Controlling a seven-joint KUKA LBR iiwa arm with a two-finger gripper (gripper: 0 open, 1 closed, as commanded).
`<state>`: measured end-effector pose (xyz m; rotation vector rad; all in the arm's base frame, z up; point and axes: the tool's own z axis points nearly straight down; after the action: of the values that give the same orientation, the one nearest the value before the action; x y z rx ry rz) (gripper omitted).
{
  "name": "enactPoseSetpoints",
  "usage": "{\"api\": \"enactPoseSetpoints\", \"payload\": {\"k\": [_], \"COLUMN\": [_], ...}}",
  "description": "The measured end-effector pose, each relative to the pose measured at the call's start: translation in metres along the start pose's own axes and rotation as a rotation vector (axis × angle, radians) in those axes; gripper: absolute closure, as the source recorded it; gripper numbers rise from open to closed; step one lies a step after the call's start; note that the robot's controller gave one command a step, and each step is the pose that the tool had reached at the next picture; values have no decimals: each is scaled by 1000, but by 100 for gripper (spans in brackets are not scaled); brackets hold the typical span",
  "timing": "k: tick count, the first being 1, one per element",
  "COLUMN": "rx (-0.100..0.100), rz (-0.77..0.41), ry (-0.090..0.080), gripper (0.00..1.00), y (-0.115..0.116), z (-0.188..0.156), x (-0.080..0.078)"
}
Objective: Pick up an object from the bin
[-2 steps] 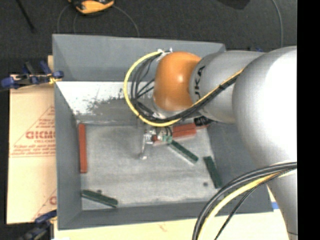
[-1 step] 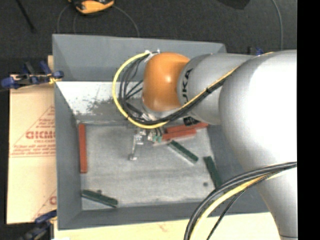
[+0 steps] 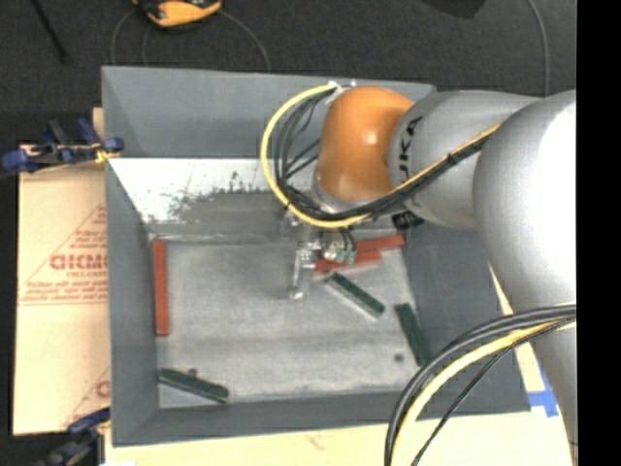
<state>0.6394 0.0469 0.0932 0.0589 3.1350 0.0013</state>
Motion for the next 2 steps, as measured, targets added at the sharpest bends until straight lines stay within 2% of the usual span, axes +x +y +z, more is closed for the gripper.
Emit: {"api": "enactPoseSetpoints", "payload": {"k": [1, 2], "rx": [3, -1], "rz": [18, 136], "ry": [3, -7], "gripper": [0, 0], "y": [-27, -32], "z": [-26, -32], "x": [8, -3]}}
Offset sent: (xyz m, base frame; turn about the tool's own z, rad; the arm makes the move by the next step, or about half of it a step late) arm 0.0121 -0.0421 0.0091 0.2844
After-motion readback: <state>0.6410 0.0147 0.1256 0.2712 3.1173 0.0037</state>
